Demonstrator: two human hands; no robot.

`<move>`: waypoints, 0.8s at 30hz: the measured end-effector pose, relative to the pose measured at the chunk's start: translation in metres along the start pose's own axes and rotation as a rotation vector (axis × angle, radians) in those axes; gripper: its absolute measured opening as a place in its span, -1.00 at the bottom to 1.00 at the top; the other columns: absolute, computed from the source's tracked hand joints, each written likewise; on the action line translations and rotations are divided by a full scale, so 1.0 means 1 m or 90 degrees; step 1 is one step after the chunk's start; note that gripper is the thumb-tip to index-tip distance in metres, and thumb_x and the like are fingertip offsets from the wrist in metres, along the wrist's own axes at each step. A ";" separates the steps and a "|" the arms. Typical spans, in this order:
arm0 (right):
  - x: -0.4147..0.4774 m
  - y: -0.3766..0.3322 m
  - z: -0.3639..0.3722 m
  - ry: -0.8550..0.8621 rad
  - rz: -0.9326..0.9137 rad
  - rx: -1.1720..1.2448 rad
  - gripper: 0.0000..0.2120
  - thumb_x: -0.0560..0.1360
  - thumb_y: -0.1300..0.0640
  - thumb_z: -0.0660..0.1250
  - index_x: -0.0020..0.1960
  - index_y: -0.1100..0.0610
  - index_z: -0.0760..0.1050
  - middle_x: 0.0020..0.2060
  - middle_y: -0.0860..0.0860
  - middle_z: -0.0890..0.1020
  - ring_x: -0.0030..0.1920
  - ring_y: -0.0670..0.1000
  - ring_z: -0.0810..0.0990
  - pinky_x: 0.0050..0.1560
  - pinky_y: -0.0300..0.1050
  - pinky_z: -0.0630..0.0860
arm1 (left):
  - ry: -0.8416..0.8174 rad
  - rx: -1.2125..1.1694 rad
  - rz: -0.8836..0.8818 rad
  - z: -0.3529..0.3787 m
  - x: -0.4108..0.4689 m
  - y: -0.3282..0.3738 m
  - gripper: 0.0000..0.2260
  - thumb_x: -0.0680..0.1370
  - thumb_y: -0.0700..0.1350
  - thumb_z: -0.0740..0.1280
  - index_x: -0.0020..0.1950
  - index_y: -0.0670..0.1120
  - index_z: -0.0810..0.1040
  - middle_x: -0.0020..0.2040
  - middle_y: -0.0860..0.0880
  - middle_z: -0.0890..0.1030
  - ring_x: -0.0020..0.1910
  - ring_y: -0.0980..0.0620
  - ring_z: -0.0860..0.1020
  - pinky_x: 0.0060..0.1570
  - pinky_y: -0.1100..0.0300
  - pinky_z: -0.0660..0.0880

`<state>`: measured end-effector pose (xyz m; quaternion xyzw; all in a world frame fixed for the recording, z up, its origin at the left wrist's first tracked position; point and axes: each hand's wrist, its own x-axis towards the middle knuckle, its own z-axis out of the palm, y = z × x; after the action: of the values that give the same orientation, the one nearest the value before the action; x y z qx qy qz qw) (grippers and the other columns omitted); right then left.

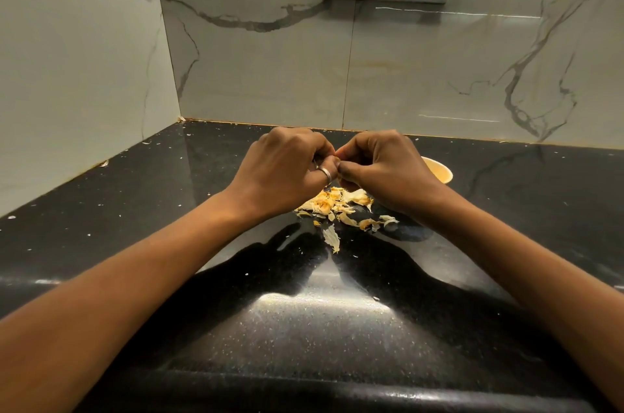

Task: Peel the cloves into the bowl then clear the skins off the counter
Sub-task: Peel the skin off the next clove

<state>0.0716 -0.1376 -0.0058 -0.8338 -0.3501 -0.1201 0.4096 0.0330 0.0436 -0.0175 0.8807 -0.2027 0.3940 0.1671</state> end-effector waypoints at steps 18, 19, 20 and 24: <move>0.002 0.002 0.001 0.014 0.119 0.149 -0.94 0.57 0.19 0.39 -0.02 0.10 0.65 -0.20 0.05 0.71 -0.24 -0.10 0.67 -0.21 -0.26 0.59 | -0.099 -0.429 -0.348 0.002 0.002 0.009 -0.89 0.54 -0.21 0.45 0.05 -0.12 0.62 -0.07 -0.12 0.69 -0.08 0.00 0.71 -0.21 0.06 0.68; 0.002 0.002 0.000 0.014 0.122 0.160 -0.93 0.57 0.21 0.38 0.00 0.12 0.64 -0.19 0.07 0.71 -0.22 -0.07 0.68 -0.20 -0.25 0.61 | -0.105 -0.454 -0.362 0.000 0.003 0.009 -0.88 0.53 -0.22 0.47 0.05 -0.13 0.63 -0.06 -0.14 0.69 -0.07 -0.02 0.71 -0.19 0.06 0.67; 0.001 0.002 0.000 0.014 0.124 0.172 -0.92 0.57 0.23 0.38 0.02 0.15 0.64 -0.17 0.09 0.71 -0.20 -0.04 0.69 -0.18 -0.23 0.62 | -0.107 -0.470 -0.370 -0.001 0.003 0.009 -0.88 0.51 -0.23 0.48 0.04 -0.14 0.64 -0.06 -0.16 0.69 -0.06 -0.03 0.71 -0.19 0.08 0.67; 0.001 0.001 0.000 0.009 0.125 0.188 -0.90 0.57 0.25 0.37 0.06 0.19 0.62 -0.15 0.12 0.71 -0.20 0.00 0.71 -0.16 -0.19 0.64 | -0.107 -0.482 -0.382 -0.002 0.002 0.009 -0.87 0.49 -0.25 0.49 0.02 -0.12 0.64 -0.07 -0.14 0.70 -0.07 -0.02 0.71 -0.21 0.12 0.66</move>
<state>0.0728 -0.1371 -0.0061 -0.7938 -0.2782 -0.0324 0.5398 0.0283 0.0360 -0.0131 0.8062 -0.0820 0.1549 0.5651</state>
